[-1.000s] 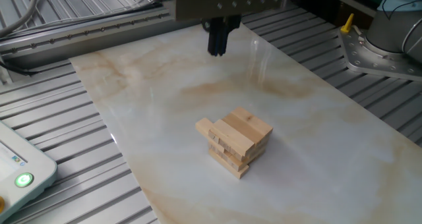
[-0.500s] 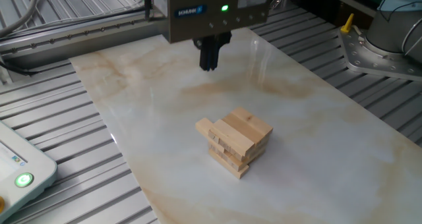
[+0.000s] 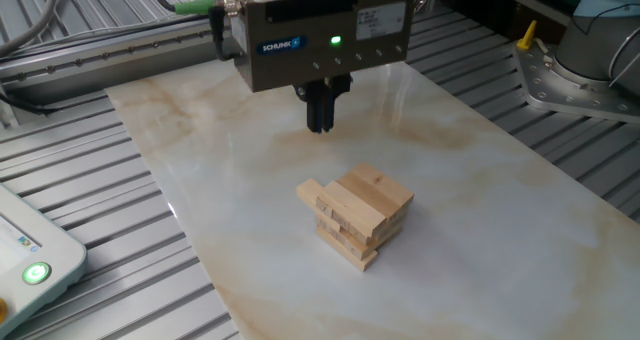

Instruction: Play Jenga

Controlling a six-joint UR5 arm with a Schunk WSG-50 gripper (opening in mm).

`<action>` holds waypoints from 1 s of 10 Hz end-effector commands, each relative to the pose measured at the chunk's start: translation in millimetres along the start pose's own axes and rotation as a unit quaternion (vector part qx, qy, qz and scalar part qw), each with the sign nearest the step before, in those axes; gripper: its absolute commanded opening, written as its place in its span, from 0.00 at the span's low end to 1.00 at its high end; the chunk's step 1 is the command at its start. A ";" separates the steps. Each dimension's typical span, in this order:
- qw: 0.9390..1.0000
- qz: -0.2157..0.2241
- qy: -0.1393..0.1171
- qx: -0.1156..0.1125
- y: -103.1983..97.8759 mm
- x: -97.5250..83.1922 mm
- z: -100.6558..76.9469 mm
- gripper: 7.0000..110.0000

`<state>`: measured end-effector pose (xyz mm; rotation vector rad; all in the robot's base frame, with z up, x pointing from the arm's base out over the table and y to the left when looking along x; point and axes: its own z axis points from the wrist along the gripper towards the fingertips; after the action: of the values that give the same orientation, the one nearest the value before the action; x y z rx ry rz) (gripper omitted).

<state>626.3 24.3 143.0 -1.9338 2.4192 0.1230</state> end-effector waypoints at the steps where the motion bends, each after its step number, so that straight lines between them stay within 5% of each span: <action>1: 0.998 0.057 -0.020 -0.013 4.9 -9.2 -0.5 0.00; 2: 0.999 0.031 -0.033 0.020 -11.6 -15.8 -0.6 0.00; 4: 0.992 -0.126 -0.013 0.017 -12.8 -8.3 8.6 0.00; 5: 0.988 -0.150 0.010 0.019 -14.8 2.5 7.3 0.00; 8: 0.994 -0.101 0.031 0.021 -18.4 14.9 9.2 0.00; 10: 0.992 -0.097 0.063 0.055 -37.4 27.9 8.0 0.00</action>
<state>643.3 3.5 131.4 -2.1649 2.2448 -0.0293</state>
